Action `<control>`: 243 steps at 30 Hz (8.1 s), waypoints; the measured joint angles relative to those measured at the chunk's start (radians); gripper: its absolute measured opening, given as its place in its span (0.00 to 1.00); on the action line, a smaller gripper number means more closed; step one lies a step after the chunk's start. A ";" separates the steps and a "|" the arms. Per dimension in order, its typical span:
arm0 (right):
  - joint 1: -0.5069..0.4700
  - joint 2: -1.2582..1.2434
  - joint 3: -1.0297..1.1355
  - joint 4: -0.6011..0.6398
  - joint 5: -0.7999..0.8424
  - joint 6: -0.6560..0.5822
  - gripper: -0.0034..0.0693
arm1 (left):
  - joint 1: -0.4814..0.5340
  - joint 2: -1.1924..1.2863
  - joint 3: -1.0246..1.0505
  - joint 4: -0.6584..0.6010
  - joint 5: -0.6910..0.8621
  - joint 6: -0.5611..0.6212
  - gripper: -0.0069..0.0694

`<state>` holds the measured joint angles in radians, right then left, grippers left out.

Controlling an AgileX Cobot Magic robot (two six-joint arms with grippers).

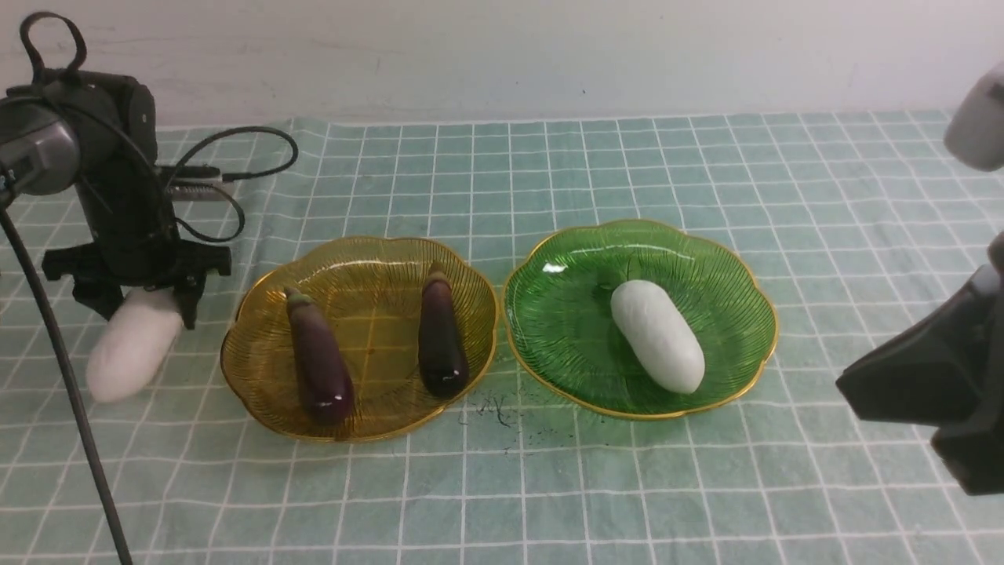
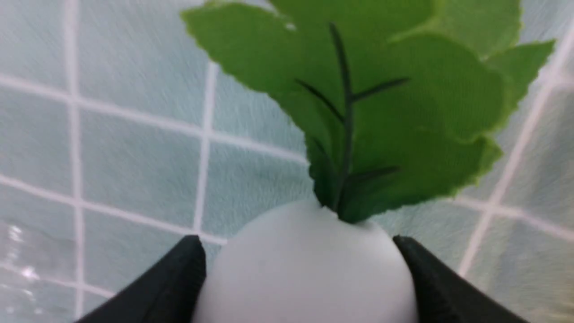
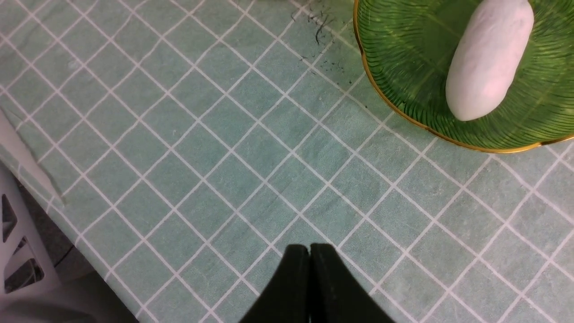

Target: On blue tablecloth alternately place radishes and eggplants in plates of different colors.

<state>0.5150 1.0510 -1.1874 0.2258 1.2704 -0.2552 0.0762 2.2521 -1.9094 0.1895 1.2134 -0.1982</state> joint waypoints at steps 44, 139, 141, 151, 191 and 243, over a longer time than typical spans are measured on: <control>0.000 -0.901 0.215 -0.255 0.019 0.246 0.03 | -0.549 0.078 -0.188 -0.780 -0.265 0.184 0.82; -0.530 -1.058 1.214 -0.330 -0.918 0.272 0.03 | -0.410 -1.406 0.664 -0.219 0.021 0.223 0.08; -0.530 -1.058 1.214 -0.330 -0.918 0.272 0.03 | -0.410 -1.585 0.883 -0.226 -0.132 0.192 0.08; -0.530 -1.058 1.214 -0.330 -0.918 0.272 0.03 | -0.410 -2.058 1.489 -0.251 -0.837 0.102 0.08; -0.536 -1.058 1.214 -0.330 -0.918 0.272 0.03 | -0.161 -2.263 1.904 -0.156 -0.900 0.104 0.08; -0.537 -1.058 1.214 -0.330 -0.917 0.272 0.03 | -0.128 -2.263 1.937 -0.115 -0.830 0.104 0.08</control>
<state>-0.0222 -0.0074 0.0270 -0.1044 0.3529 0.0166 -0.0517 -0.0105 0.0279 0.0741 0.3839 -0.0943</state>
